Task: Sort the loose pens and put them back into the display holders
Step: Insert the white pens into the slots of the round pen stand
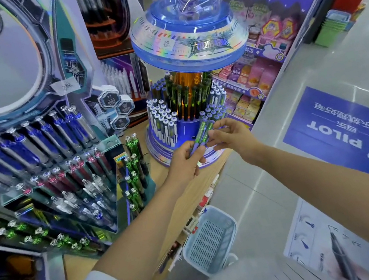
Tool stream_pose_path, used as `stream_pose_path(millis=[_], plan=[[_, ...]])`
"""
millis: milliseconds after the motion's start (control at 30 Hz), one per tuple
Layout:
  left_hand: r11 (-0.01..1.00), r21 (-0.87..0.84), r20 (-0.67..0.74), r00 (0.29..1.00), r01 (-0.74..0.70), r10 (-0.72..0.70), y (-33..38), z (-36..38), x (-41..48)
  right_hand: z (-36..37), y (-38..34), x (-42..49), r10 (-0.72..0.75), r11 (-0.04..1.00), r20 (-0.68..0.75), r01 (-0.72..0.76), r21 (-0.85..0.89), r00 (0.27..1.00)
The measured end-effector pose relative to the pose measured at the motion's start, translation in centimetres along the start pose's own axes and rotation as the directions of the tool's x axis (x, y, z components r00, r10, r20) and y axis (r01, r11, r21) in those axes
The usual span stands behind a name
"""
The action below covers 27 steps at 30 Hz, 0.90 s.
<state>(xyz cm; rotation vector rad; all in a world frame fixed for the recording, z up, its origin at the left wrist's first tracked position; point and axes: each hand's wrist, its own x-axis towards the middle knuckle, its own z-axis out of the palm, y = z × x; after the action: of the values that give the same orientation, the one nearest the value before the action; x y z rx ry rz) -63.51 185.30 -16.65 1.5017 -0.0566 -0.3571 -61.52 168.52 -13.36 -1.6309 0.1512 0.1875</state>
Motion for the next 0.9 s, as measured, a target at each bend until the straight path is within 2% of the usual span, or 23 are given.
stream_pose_path(millis=[100, 167, 233, 367, 533, 900], plan=[[0.999, -0.030, 0.007, 1.000, 0.029, -0.029, 0.1, 0.4, 0.2, -0.2, -0.2, -0.1, 0.006, 1.000, -0.042, -0.005, 0.016, 0.999], [0.997, -0.054, -0.020, 0.998, 0.057, -0.058, 0.2, 0.5, 0.5, -0.5, -0.4, 0.0, -0.028, 0.999, -0.142, 0.034, 0.035, 0.989], [0.996, -0.029, -0.090, 0.993, 0.079, -0.082, 0.0, 0.4, 0.9, -1.0, -0.8, 0.2, -0.088, 0.995, -0.270, 0.099, 0.029, 0.959], [0.994, -0.020, -0.214, 0.971, 0.104, -0.106, -0.8, -0.3, 1.5, -1.9, -1.4, 0.6, -0.231, 0.973, -0.438, 0.195, -0.128, 0.869], [0.994, -0.005, -0.174, 0.979, 0.110, -0.109, -0.9, -0.3, 1.6, -1.1, -0.4, 1.1, -0.311, 0.908, -0.415, 0.137, -0.396, 0.855], [0.990, -0.020, -0.184, 0.973, 0.136, -0.138, -1.5, -1.0, 1.7, -0.4, 1.1, 1.9, -0.312, 0.825, -0.285, 0.109, -0.555, 0.906]])
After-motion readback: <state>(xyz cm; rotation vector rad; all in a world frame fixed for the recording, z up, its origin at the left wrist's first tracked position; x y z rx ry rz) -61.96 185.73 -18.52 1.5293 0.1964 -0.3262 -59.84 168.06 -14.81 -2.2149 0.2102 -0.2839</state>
